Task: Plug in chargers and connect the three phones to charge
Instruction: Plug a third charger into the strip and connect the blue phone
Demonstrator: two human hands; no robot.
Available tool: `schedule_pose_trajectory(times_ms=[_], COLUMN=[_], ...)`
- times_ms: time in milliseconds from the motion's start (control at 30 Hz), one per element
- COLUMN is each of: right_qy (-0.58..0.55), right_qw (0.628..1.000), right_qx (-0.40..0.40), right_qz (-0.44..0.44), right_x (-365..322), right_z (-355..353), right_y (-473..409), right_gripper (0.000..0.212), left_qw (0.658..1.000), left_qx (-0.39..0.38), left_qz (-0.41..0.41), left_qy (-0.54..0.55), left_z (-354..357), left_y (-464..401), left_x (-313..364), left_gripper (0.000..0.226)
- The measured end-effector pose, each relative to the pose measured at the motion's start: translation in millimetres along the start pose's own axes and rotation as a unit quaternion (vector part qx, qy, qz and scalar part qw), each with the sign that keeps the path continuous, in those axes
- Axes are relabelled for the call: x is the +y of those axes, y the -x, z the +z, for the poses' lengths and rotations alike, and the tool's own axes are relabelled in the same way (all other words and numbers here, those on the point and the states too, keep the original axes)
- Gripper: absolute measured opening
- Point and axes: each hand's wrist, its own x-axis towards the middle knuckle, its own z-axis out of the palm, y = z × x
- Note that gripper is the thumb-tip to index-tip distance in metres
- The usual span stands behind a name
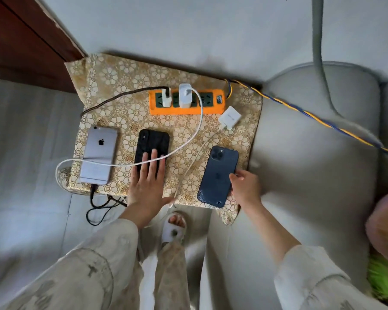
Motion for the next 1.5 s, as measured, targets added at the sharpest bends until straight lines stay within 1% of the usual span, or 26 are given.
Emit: schedule_pose_trajectory(times_ms=[100, 133, 200, 233, 300, 367, 400, 467, 533, 600, 700, 767, 800, 867, 933, 967, 1000, 1033, 1067, 1133, 1167, 1200, 1233, 1267, 1333, 1500], right_qy=[0.124, 0.168, 0.245, 0.283, 0.364, 0.456, 0.500, 0.569, 0.607, 0.633, 0.672, 0.697, 0.703, 0.702, 0.679, 0.654, 0.621, 0.573, 0.512, 0.374, 0.310, 0.259, 0.221, 0.196, 0.175, 0.245], right_qw=[0.992, 0.984, 0.957, 0.936, 0.878, 0.814, 0.782, 0.724, 0.673, 0.624, 0.575, 0.548, 0.542, 0.543, 0.554, 0.567, 0.589, 0.625, 0.675, 0.788, 0.836, 0.870, 0.892, 0.904, 0.912, 0.895], right_qx=[-0.001, 0.009, 0.058, 0.086, 0.117, 0.104, 0.092, 0.079, 0.085, 0.089, 0.044, -0.002, -0.022, -0.041, -0.032, -0.018, -0.004, 0.014, 0.029, 0.024, 0.011, -0.006, -0.021, -0.033, -0.054, -0.078], right_qz=[-0.034, -0.063, -0.144, -0.193, -0.287, -0.346, -0.361, -0.382, -0.414, -0.449, -0.464, -0.463, -0.461, -0.460, -0.481, -0.500, -0.518, -0.530, -0.530, -0.488, -0.454, -0.419, -0.394, -0.379, -0.366, -0.365], right_x=[-13, -20, -37, -48, -70, -89, -96, -105, -109, -109, -112, -112, -112, -110, -109, -111, -113, -115, -119, -130, -136, -143, -149, -154, -163, -175], right_z=[-9, -11, -15, -17, -19, -21, -22, -20, -18, -19, -26, -29, -30, -32, -34, -36, -39, -41, -43, -42, -39, -36, -33, -29, -24, -25], right_y=[-1, -3, -11, -17, -33, -50, -58, -66, -69, -70, -73, -74, -72, -70, -68, -67, -65, -64, -64, -66, -67, -69, -71, -72, -75, -79], right_gripper=[0.026, 0.027, 0.029, 0.033, 0.047, 0.059, 0.060, 0.051, 0.040, 0.040, 0.035, 0.041, 0.046, 0.052, 0.050, 0.048, 0.045, 0.043, 0.043, 0.046, 0.049, 0.051, 0.053, 0.056, 0.062, 0.059], left_qw=[1.000, 1.000, 1.000, 1.000, 1.000, 1.000, 1.000, 1.000, 1.000, 1.000, 1.000, 0.999, 0.999, 0.999, 0.999, 0.999, 0.999, 0.999, 0.999, 0.999, 0.999, 0.999, 0.999, 0.999, 0.999, 0.999], left_qx=[-0.003, -0.005, -0.012, -0.014, -0.016, -0.013, -0.008, 0.003, 0.006, 0.007, -0.004, -0.016, -0.021, -0.027, -0.032, -0.033, -0.034, -0.034, -0.033, -0.032, -0.032, -0.033, -0.033, -0.033, -0.029, -0.020], left_qz=[-0.001, 0.001, 0.006, 0.009, 0.011, 0.005, 0.001, -0.009, -0.014, -0.014, -0.015, -0.018, -0.018, -0.019, -0.020, -0.020, -0.021, -0.021, -0.022, -0.023, -0.023, -0.023, -0.023, -0.023, -0.024, -0.024], left_qy=[-0.003, -0.003, -0.002, -0.001, -0.005, -0.008, -0.008, -0.006, 0.004, 0.016, 0.025, 0.026, 0.024, 0.022, 0.019, 0.016, 0.014, 0.015, 0.016, 0.020, 0.022, 0.024, 0.025, 0.027, 0.029, 0.024], left_z=[2, 2, 2, 1, 1, 2, 3, 5, 7, 7, 5, 3, 2, 1, 1, 0, 0, 0, 1, 1, 1, 1, 1, 2, 2, 1], left_y=[-1, -1, -1, -1, -1, 0, -1, -1, -1, 0, -1, -1, -1, -1, -1, -1, 0, 0, 0, 0, 1, 1, 0, 0, 0, 1], left_x=[-1, -2, -5, -6, -7, -6, -6, -5, -4, -3, -3, -3, -3, -3, -3, -4, -4, -4, -4, -4, -4, -4, -4, -4, -4, -3], left_gripper=[0.115, 0.113, 0.110, 0.109, 0.111, 0.112, 0.111, 0.109, 0.107, 0.106, 0.108, 0.112, 0.112, 0.114, 0.117, 0.118, 0.119, 0.119, 0.120, 0.121, 0.121, 0.121, 0.121, 0.120, 0.118, 0.113])
